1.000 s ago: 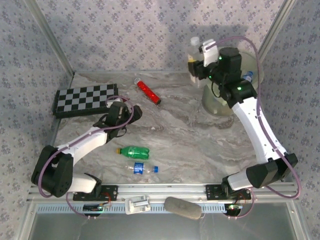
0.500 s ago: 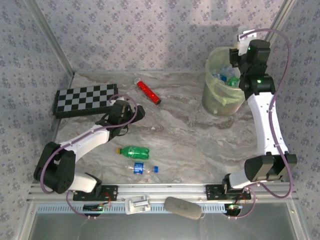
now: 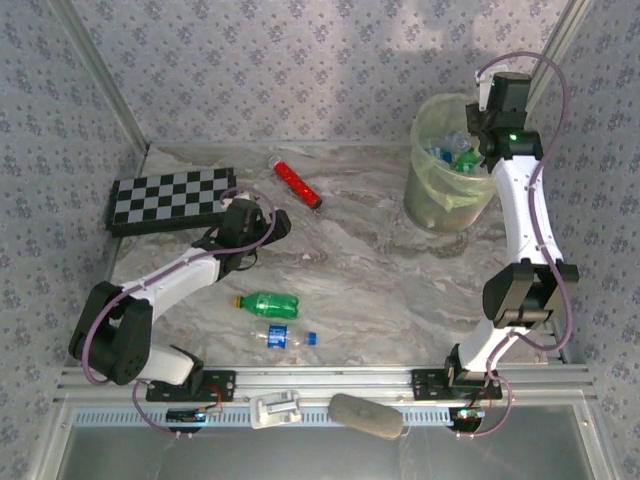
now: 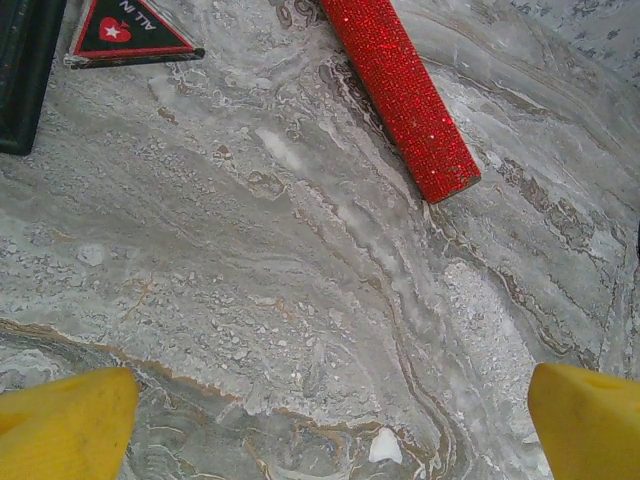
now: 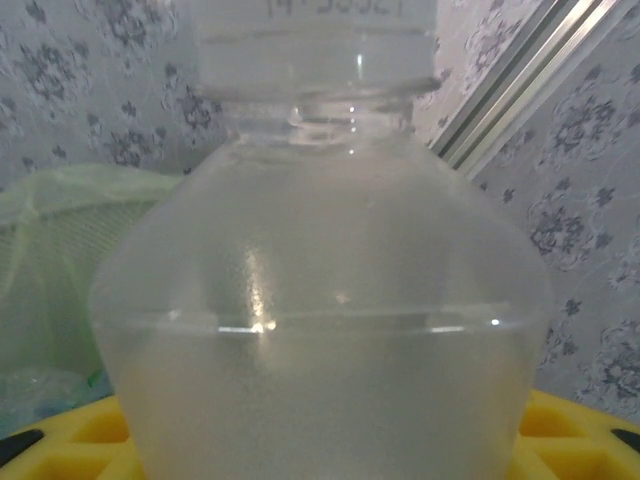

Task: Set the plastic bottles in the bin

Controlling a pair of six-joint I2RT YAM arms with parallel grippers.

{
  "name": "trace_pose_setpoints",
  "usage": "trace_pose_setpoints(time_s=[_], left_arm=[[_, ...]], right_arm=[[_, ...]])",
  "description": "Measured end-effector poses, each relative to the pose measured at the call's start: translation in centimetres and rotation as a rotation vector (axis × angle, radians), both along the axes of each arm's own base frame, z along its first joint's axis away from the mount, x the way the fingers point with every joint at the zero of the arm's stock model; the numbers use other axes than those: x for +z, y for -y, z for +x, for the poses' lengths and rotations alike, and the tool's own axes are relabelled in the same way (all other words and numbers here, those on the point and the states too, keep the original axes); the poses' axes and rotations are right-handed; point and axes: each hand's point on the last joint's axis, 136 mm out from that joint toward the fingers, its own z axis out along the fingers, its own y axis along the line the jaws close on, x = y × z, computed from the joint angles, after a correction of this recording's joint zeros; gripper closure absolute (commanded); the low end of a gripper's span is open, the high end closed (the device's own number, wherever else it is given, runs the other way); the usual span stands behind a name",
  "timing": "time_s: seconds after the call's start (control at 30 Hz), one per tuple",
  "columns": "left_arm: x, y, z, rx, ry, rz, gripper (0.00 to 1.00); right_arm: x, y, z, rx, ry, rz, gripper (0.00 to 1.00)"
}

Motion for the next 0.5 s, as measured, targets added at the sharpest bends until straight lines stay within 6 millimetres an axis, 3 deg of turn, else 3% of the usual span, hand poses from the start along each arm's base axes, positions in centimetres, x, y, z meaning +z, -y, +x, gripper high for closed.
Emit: trace_pose_setpoints(time_s=[0.17,0.3,0.5], left_arm=[[0.0,0.0,0.0,0.0,0.0,0.001,0.0],[-0.1,0.0,0.0,0.0,-0.003,0.004,0.0],[-0.2,-0.1,-0.1,-0.002,-0.008,0.01,0.0]], right_arm=[[-0.3,-0.1,0.5,0.017,-0.019,0.012,0.4],[-0.5,-0.5,0.6,0.044,-0.045,0.033,0.3],[-2.8,-1.7,0.3,0.094,-0.127,0.095,0.12]])
